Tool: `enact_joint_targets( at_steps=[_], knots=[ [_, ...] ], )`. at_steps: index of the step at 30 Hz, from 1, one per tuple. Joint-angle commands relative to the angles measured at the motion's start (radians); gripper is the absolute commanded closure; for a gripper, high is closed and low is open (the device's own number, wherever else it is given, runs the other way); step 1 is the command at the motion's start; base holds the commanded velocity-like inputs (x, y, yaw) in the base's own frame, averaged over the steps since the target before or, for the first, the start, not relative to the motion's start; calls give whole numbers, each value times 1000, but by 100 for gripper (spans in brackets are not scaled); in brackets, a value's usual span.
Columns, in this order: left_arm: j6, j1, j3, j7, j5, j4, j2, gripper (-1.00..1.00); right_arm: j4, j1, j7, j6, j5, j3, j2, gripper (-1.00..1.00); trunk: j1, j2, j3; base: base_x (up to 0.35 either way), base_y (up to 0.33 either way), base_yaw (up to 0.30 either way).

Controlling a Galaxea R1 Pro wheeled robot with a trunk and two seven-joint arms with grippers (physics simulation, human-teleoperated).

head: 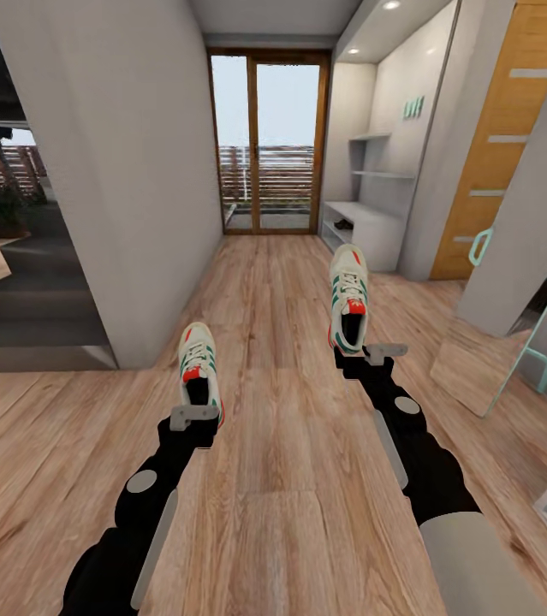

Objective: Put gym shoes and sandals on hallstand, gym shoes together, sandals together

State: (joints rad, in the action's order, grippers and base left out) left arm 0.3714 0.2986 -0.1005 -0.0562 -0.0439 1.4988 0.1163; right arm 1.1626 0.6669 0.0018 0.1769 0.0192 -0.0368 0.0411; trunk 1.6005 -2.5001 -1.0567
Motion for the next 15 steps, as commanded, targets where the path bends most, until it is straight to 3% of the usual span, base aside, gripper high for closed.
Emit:
enact_joint_targets(
  at_steps=[1, 15],
  knots=[
    [6, 0, -1, -5, -5, 1, 0, 100, 2, 0, 0, 6, 2, 0, 0, 100, 0, 0, -1, 345, 0, 0],
    [5, 0, -2, -5, -5, 1, 0, 100, 0, 0, 0, 5, 4, 0, 0, 100, 0, 0, -1, 345, 0, 0]
  ],
)
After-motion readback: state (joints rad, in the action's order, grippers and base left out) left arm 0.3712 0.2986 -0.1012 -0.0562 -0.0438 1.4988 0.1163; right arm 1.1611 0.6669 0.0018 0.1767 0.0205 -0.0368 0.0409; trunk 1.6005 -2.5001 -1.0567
